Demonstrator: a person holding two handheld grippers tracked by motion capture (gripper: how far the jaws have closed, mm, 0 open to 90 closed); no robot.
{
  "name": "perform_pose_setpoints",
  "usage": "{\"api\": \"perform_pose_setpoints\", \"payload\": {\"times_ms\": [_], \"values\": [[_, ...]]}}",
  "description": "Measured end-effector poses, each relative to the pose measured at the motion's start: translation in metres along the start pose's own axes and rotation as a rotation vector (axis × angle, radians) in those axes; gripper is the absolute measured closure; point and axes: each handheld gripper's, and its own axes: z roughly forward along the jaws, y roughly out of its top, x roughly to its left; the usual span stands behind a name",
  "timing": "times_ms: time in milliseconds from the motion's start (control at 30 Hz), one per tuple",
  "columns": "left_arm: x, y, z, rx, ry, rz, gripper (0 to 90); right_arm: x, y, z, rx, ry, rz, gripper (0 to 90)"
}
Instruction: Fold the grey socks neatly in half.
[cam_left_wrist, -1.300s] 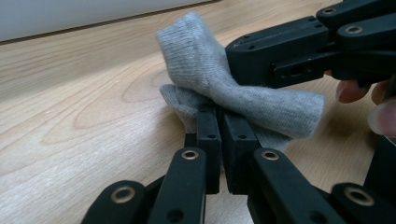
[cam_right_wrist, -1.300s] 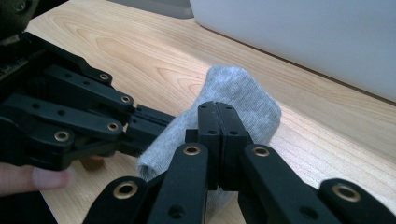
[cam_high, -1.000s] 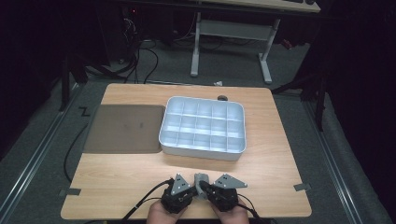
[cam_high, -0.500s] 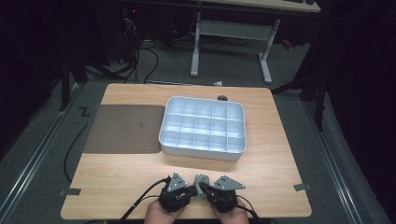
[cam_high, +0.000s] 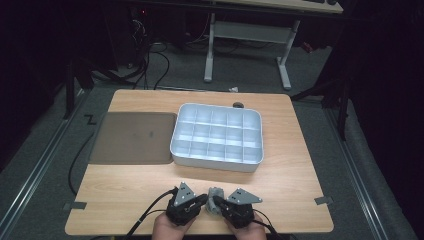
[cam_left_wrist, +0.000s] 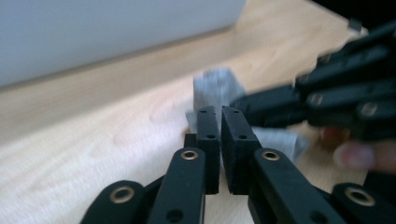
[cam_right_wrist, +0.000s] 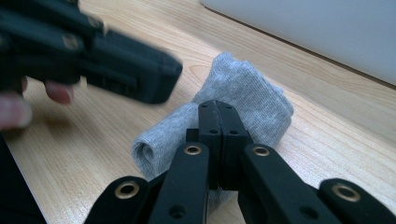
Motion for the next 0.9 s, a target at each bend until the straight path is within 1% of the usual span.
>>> {"api": "perform_pose_setpoints", "payload": {"times_ms": [67,267,367,433,500,567,800,900], "values": [[-0.002,0.001,0.003,-0.009,0.005,0.002,88.4,0.000,0.000,0.000,-0.001,0.002,0.000,90.0],[-0.006,-0.002,0.011,-0.013,-0.007,-0.014,88.5,-0.002,-0.001,0.000,-0.005,0.010,0.014,90.0],[-0.009,-0.004,0.014,0.005,-0.007,-0.001,88.7,-0.003,-0.001,0.000,-0.005,0.018,0.026,90.0],[-0.009,-0.007,0.015,0.013,-0.003,-0.002,89.4,-0.004,-0.001,0.000,-0.004,0.024,0.035,90.0],[-0.009,-0.010,0.016,0.022,0.003,0.006,89.9,-0.006,-0.001,-0.001,-0.002,0.035,0.053,90.0],[-0.009,-0.011,0.017,0.022,0.010,0.018,90.0,-0.008,-0.001,-0.001,-0.003,0.045,0.063,90.0],[-0.013,-0.013,0.018,0.025,0.035,0.049,90.0,-0.009,0.001,-0.002,-0.003,0.046,0.068,90.0],[-0.014,-0.013,0.019,0.028,0.043,0.056,90.0,-0.010,0.003,-0.007,-0.016,0.029,0.068,90.0]]}}
